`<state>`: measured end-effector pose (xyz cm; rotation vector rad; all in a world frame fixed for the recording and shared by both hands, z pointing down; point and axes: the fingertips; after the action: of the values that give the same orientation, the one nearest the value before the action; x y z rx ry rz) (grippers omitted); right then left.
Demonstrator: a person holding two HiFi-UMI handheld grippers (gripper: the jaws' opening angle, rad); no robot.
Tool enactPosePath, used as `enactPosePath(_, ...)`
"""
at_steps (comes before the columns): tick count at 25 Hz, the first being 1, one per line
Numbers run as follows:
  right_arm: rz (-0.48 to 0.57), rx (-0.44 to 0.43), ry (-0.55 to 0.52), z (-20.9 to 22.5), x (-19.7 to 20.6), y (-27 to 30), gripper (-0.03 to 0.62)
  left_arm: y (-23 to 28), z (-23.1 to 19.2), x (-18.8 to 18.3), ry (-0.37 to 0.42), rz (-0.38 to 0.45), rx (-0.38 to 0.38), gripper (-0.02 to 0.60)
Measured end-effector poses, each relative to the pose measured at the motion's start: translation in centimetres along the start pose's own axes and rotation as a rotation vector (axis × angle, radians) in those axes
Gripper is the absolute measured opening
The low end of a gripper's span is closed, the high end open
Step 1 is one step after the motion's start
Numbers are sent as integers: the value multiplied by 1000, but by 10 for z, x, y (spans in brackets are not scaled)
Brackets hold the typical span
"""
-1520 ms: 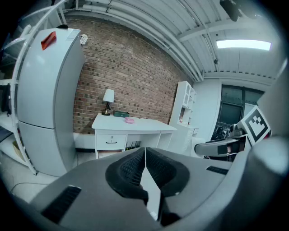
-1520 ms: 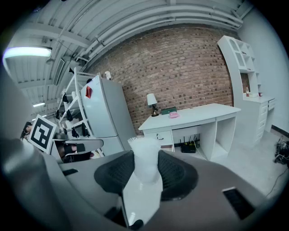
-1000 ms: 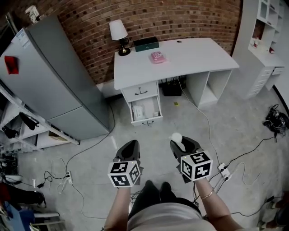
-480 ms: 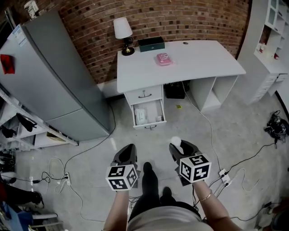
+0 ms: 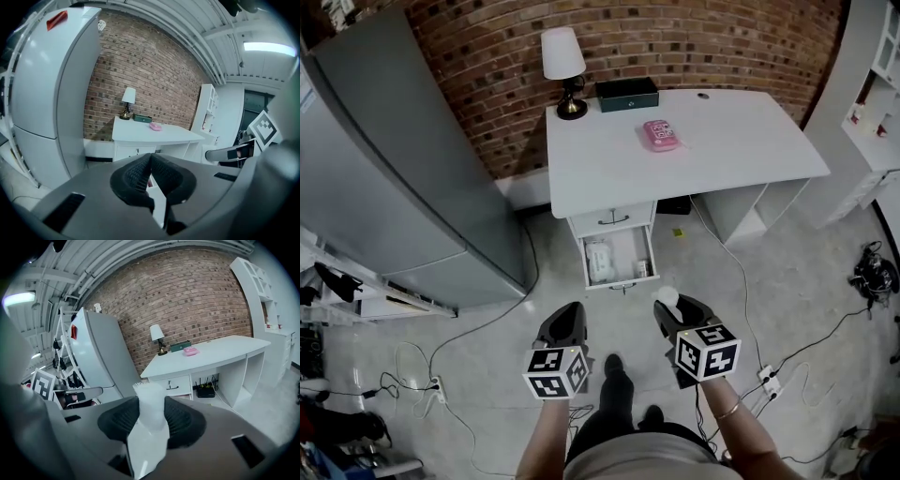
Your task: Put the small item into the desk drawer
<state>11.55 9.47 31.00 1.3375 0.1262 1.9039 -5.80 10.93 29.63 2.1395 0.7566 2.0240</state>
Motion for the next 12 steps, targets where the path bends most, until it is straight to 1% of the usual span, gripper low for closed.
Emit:
enactPosePath(3,-12,16,13,-4,-17,41,172,29,-34,-14,-10,0,12,21)
enactPosePath(6,-18,33,28,-6,-27,74,172,54,-63,-21,-15,-9,22,21)
enactPosePath(12,-46,71,63,-3,-35,121,172,92,-100,-25,-48,-25,50,21)
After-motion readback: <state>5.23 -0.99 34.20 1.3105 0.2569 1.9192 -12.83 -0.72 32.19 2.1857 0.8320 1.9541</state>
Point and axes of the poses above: the fingertips, and each gripper's own axes: y forward along the fingers, z to its right, x out of its underside, and after that the axes turned 8 degrees about y, right-handed
